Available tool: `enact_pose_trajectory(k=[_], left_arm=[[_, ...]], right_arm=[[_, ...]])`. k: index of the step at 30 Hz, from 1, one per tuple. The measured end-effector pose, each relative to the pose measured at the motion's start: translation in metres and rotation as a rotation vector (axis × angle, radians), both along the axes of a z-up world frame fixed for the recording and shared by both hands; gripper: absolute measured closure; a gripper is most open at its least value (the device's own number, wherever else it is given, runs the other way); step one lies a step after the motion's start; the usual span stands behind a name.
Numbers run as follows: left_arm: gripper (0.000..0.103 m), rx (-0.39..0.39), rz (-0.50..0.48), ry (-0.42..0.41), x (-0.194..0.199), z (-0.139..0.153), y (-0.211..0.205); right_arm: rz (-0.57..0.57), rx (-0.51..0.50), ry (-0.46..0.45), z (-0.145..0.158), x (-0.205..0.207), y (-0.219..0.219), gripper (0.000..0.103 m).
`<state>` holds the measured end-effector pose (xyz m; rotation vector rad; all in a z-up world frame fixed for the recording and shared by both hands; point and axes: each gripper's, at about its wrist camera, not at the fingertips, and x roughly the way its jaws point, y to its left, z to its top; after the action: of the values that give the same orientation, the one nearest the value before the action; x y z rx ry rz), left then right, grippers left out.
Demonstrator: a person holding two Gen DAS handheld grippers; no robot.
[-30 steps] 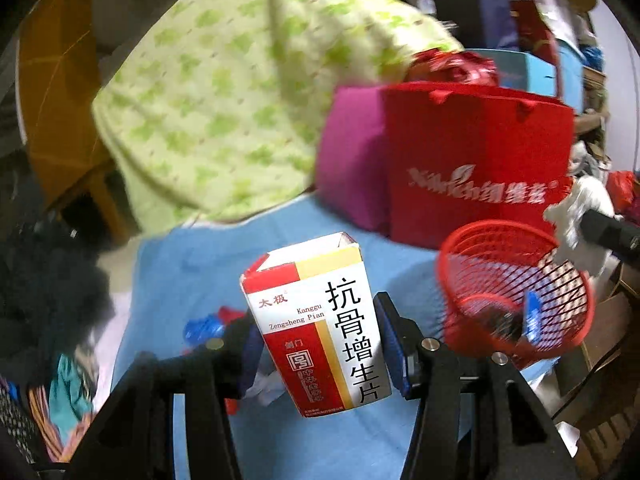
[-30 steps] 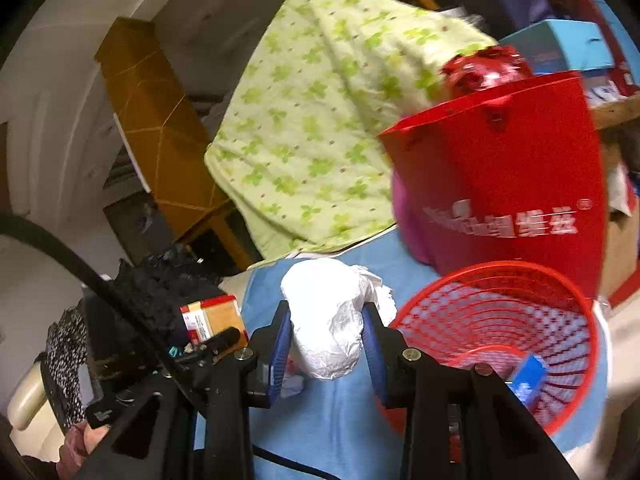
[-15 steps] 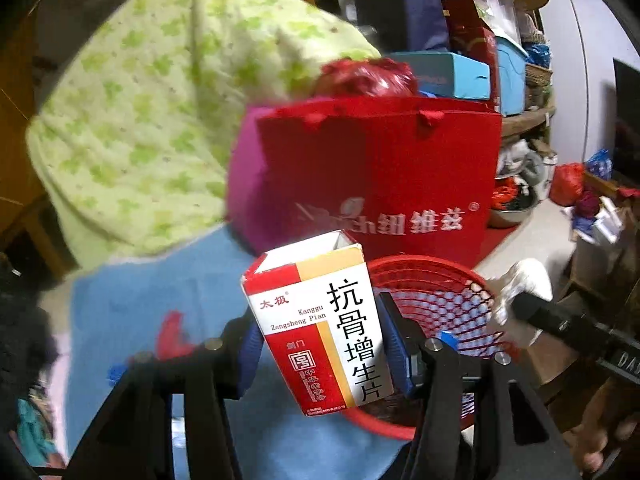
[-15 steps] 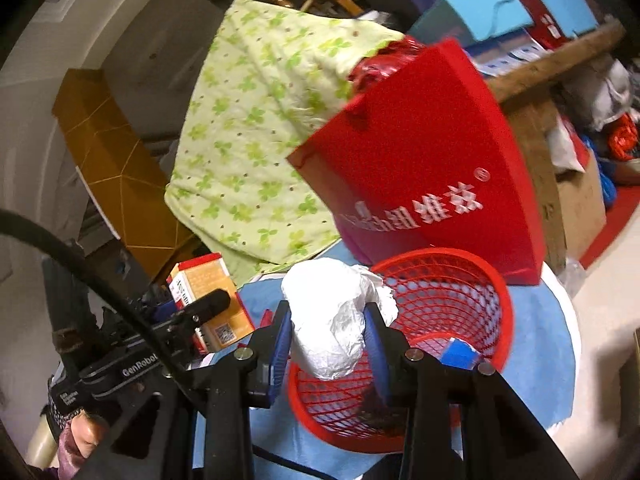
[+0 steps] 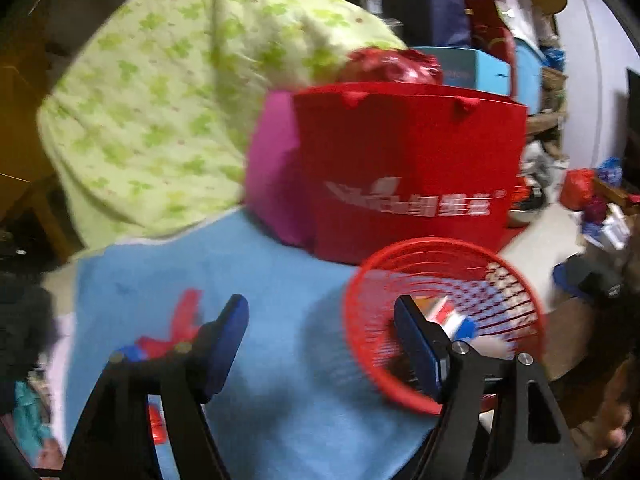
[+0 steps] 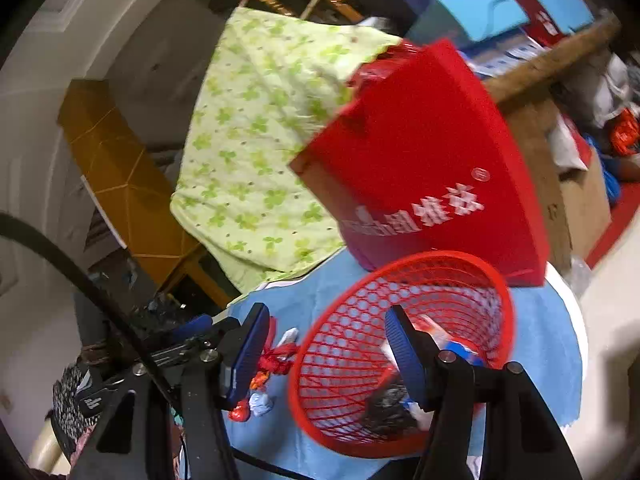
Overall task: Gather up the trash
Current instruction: 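Move both open tools back over the towel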
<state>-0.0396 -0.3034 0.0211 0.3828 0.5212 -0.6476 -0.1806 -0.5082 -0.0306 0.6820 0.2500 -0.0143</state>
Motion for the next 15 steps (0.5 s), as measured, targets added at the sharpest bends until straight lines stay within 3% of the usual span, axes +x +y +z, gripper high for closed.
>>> enact_pose_trajectory(k=[11, 15], left_arm=[[0.026, 0.011, 0.234, -0.111, 0.011, 0.018, 0.096], [0.020, -0.003, 0.299, -0.121, 0.016, 0.021, 0.128]], right_arm=[[0.141, -0.120, -0.046, 0.042, 0.030, 0.077, 0.039], [0.204, -0.151, -0.044, 0.050, 0.045, 0.110, 0.039]])
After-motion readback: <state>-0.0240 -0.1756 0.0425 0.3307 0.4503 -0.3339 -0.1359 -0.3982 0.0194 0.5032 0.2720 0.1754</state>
